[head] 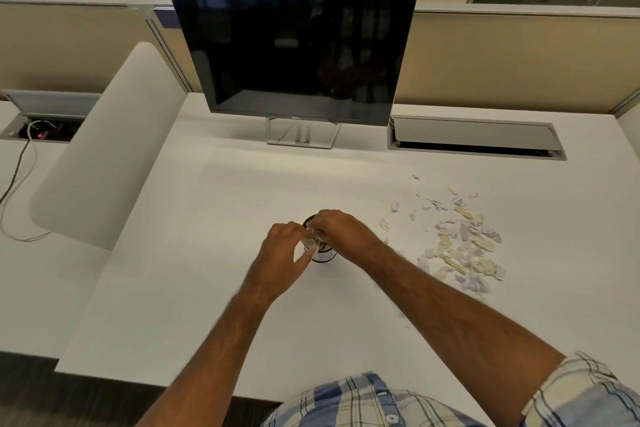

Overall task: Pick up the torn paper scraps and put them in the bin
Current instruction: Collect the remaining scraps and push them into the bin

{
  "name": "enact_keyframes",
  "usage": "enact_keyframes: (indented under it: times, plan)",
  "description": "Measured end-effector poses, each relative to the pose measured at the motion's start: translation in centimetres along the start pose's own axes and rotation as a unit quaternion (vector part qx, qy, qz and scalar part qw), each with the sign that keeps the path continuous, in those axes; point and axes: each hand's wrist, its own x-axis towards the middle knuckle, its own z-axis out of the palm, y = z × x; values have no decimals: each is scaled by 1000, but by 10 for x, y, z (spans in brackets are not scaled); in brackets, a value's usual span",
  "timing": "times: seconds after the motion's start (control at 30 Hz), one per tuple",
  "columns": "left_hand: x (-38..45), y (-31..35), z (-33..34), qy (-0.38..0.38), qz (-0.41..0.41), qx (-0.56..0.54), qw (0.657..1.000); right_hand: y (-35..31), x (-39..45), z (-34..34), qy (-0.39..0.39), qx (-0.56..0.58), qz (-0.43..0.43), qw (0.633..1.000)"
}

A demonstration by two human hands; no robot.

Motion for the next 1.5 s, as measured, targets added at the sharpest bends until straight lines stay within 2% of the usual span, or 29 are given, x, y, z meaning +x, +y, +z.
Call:
enact_keyframes:
  times: [0.17,0.33,0.47,0.67,0.77,0.93,1.0,1.07,1.17,1.23,1.4,1.5]
  plan:
    - [7,6,9,-43,47,116,991,4,-3,-4,19,54,29,998]
    - [22,10,14,-144,60,223,962,12,-16,-11,91,126,32,987]
    - [34,19,22,-178,58,232,954,23,-30,-18,153,167,36,973]
    - [42,22,31,-211,34,250,944,48,-61,-21,198,193,60,959]
    - [43,26,24,-193,36,244,950,62,-81,-22,216,208,86,950]
    - [39,22,18,-106,25,270,957,86,-115,-22,241,258,156,922]
    - [38,20,19,-54,41,263,963,95,-126,-21,242,271,181,914]
    - [37,23,22,-43,69,224,971,103,-136,-20,237,281,206,907]
    - [34,31,31,-75,105,213,969,113,-147,-18,233,296,224,899]
    - [34,35,34,-105,94,231,963,117,-153,-18,226,301,233,897]
    - [39,48,27,-196,-2,192,962,132,-170,-12,219,313,256,888]
    - [47,56,25,-261,-62,184,946,147,-183,-8,218,311,267,886]
